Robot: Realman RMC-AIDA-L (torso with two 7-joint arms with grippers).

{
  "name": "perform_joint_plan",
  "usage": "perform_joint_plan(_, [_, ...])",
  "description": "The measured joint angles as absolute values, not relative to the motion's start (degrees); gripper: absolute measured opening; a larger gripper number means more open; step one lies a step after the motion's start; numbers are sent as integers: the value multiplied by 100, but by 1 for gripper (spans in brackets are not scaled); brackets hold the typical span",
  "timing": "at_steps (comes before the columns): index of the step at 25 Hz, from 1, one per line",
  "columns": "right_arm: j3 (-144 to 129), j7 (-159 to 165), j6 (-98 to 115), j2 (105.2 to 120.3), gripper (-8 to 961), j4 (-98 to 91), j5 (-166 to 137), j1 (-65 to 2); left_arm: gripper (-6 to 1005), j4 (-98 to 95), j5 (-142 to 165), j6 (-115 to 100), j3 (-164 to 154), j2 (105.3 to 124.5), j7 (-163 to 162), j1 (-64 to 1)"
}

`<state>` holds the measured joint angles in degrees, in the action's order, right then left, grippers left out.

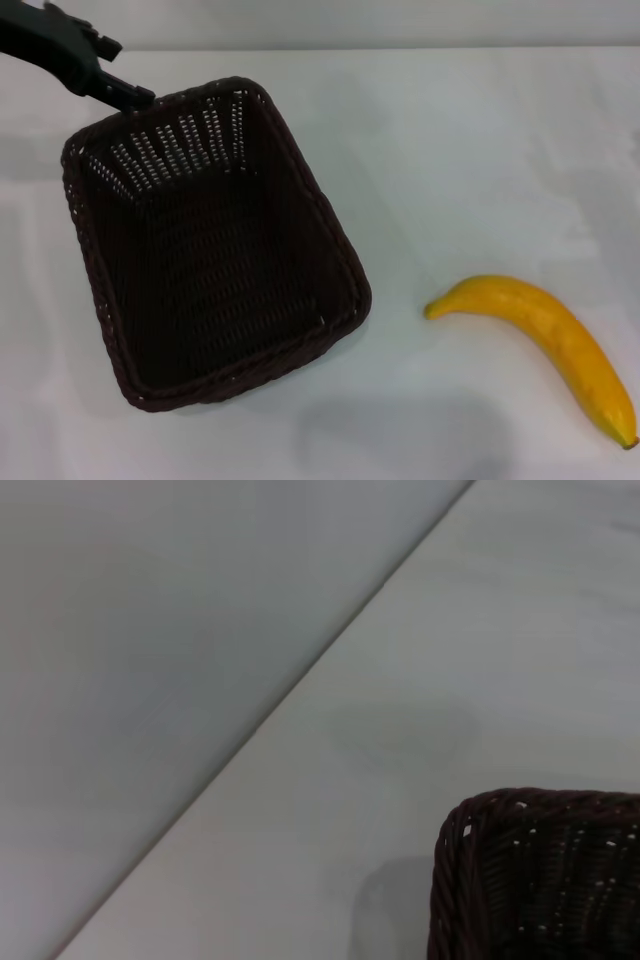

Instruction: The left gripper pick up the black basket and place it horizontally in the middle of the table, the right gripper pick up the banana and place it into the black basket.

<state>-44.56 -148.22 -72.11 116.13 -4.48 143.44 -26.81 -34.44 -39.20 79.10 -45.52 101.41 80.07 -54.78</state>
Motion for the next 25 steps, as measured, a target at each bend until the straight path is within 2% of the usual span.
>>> perform_joint_plan(2, [-4456,-14822,-7219,11612,861,-415,14343,-2680,871,-3436,-3895,7871,-4554,10165,8017,-5476])
perform_joint_plan(10, [-4456,-14818,-7221,11612,861,-340,14343,-2698,870,-3076,-3696,7018,-4549,10489,8438,-5282])
perform_joint_plan(20, [-4485,-14709,-7242,11619,862,-297,14329,-2702,858,-2856,-4117,6510,-4530,10661,8914,-5140])
perform_joint_plan(25, [-4478,-14591,-7242,11619,862,-297,14325,-2677,758,-2826,-4265,6472,-4531,10692,9029,-5050])
